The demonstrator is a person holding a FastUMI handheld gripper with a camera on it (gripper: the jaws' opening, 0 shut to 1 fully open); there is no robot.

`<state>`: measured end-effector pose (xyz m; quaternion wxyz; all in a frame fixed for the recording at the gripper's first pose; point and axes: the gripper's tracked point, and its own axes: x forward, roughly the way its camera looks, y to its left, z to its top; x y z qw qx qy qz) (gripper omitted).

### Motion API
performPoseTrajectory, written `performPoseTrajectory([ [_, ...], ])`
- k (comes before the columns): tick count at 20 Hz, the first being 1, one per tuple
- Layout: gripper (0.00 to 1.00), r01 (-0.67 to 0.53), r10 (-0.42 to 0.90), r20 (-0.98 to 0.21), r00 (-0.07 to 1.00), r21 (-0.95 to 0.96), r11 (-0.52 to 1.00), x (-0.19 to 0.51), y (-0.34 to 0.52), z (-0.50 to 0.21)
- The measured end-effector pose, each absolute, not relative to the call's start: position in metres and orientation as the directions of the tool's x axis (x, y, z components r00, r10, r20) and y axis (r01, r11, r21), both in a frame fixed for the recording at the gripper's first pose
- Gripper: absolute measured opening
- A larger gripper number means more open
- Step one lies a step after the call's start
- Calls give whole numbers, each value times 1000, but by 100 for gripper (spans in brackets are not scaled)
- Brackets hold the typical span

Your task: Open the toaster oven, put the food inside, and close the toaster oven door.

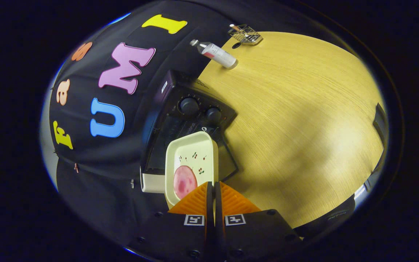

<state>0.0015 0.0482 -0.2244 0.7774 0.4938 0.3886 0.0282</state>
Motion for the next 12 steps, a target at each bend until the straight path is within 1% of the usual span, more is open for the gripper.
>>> performPoseTrajectory([
  [7, 6, 338, 441, -539, 717, 823, 456, 58, 97, -234],
  [12, 6, 386, 383, -528, 757, 836, 390, 99, 111, -242],
])
